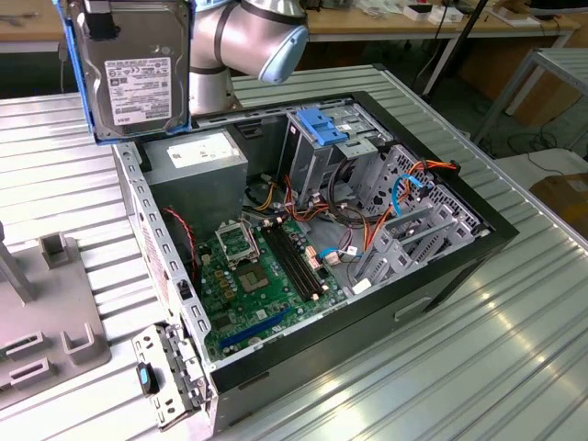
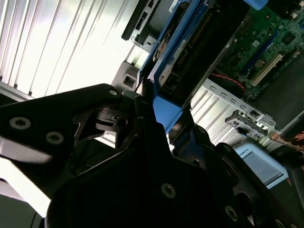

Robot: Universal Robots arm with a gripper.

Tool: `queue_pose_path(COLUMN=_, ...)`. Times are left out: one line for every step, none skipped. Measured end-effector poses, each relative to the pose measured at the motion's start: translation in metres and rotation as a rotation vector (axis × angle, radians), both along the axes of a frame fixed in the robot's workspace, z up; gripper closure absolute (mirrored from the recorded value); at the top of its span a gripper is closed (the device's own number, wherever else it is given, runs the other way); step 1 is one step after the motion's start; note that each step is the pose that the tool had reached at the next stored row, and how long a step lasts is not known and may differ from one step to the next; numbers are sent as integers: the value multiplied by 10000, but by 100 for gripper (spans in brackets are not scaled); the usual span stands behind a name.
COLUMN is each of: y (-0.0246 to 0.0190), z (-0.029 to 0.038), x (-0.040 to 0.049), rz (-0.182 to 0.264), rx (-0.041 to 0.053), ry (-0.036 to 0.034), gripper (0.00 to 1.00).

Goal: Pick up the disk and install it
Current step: 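Pick up the disk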

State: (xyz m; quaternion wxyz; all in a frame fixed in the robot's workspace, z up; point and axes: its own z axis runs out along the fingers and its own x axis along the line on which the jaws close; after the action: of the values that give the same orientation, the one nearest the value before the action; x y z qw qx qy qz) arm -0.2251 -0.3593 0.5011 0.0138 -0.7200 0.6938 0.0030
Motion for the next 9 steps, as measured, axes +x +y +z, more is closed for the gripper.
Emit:
queue_pose_path(y=0, z=0, x=77, rz=-1, rx=0, ry=0, gripper=63)
queue_pose_path(y=0, z=0, x=158, rz=0, rx=0, ry=0, gripper=63)
queue_pose_path(y=0, z=0, x=240, rz=-1, rx=0, ry=0, gripper=63)
queue_pose_path(y=0, z=0, x=320, rz=0, rx=0, ry=0, gripper=63)
queue_pose_path(y=0, z=0, x=404, rz=-1, rx=0, ry=0, gripper=63)
queue_pose_path(y=0, z=0, x=468, rz=0, rx=0, ry=0, gripper=63)
queue_pose_path(y=0, z=0, x=515, rz=-1, rx=0, ry=0, gripper=63)
queue_pose_path(y=0, z=0, x=604, rz=-1, rx=0, ry=0, gripper=63)
queue_pose_path(y=0, z=0, x=715, rz=0, rx=0, ry=0, gripper=63)
